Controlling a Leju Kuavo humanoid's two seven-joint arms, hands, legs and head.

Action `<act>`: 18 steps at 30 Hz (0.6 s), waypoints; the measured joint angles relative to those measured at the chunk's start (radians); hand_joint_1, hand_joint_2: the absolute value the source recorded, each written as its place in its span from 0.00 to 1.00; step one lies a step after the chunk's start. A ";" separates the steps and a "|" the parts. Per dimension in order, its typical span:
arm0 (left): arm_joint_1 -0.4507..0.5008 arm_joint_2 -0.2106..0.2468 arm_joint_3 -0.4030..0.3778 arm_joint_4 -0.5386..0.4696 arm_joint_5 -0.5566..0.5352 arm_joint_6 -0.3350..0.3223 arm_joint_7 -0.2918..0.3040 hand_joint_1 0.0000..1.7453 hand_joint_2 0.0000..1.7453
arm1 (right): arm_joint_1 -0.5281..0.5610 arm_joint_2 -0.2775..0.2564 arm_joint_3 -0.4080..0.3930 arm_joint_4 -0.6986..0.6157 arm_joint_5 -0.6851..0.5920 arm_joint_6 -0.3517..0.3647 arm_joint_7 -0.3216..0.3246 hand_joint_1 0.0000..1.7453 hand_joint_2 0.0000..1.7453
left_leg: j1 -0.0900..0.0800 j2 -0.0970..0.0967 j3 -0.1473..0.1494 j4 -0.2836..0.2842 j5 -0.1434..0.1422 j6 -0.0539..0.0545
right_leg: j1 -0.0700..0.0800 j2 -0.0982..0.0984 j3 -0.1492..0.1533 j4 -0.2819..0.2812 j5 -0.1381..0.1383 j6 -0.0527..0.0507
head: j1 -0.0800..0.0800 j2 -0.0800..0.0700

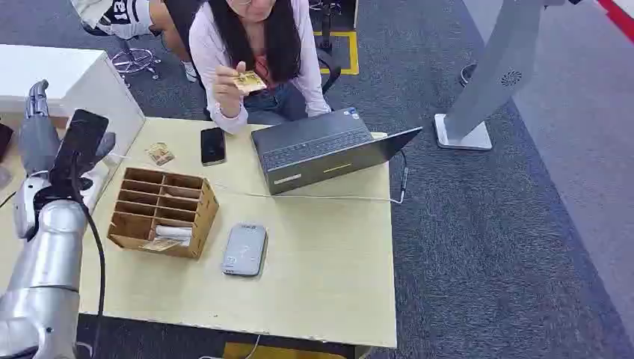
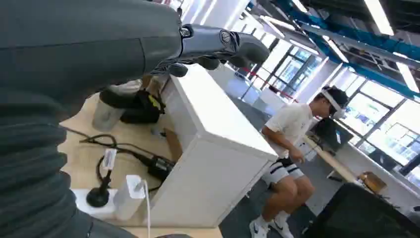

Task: Pass the card to the sensor for recognition and then transmit it.

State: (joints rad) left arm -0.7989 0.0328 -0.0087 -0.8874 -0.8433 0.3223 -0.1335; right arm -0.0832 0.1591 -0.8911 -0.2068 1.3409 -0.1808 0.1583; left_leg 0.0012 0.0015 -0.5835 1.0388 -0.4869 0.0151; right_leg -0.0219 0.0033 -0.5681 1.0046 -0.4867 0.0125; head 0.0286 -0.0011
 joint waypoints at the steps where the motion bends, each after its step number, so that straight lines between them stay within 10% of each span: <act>1: -0.019 0.002 -0.013 0.019 -0.020 0.010 0.010 0.00 1.00 | -0.001 0.001 0.000 0.000 0.005 0.000 0.000 0.00 1.00 | 0.000 0.000 0.000 0.000 0.000 0.000 | 0.000 0.000 0.000 0.000 0.000 0.000 | 0.000 0.000; 18: -0.262 0.033 -0.203 0.268 -0.350 0.173 0.155 0.00 1.00 | -0.004 0.018 0.004 0.007 0.103 0.003 -0.011 0.00 1.00 | 0.000 0.000 0.000 0.000 0.000 0.000 | 0.000 0.000 0.000 0.001 0.000 0.000 | 0.000 0.000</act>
State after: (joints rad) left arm -1.0607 0.0660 -0.2113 -0.6199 -1.1929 0.4952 0.0214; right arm -0.0874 0.1766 -0.8869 -0.1999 1.4443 -0.1781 0.1473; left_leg 0.0012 0.0015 -0.5840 1.0390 -0.4868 0.0151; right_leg -0.0219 0.0034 -0.5680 1.0051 -0.4866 0.0125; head 0.0290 -0.0011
